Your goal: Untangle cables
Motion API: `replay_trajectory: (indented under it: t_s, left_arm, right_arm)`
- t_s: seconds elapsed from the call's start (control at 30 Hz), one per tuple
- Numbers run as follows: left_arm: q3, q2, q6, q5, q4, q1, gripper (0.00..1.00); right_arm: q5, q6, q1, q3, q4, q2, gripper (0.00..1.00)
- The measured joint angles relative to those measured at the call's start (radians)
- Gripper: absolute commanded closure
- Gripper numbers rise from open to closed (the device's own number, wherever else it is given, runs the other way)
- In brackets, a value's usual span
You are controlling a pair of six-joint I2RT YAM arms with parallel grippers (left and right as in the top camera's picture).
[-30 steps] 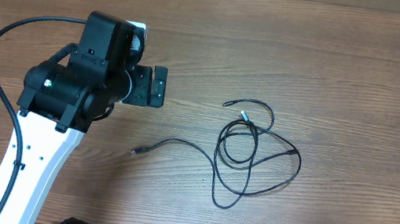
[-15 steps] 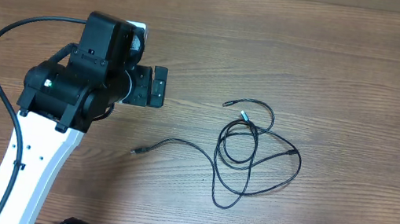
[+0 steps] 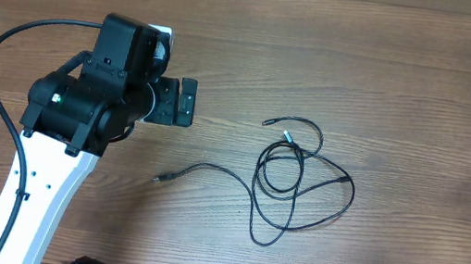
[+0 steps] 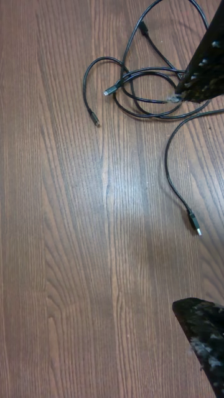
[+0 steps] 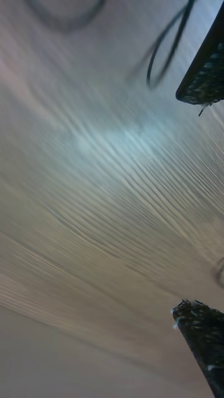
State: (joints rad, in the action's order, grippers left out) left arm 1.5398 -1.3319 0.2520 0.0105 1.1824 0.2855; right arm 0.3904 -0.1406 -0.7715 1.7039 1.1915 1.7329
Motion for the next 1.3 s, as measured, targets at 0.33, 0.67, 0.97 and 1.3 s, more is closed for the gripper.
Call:
replay_trajectory:
  t_s: [0.33,0.67,0.97,1.3]
  left_arm:
    - [0.0,0.0,0.0,0.0,0.0,0.0,0.0]
    - [0.0,0.0,0.0,0.0,0.0,0.0,0.0]
    - [0.0,0.0,0.0,0.0,0.0,0.0,0.0]
    - [0.0,0.0,0.0,0.0,0.0,0.0,0.0]
  right_arm:
    - [-0.029,0.055,0.297,-0.172,0.183,0.0,0.0]
    - [-0.031,0.062,0.49,-0.358,0.246,0.0,0.0]
    - [0.018,0.043,0.642,-0.538,0.12,0.0,0.0]
    - [0.076,-0.021,0.769,-0.633,0.02,0.0,0.0]
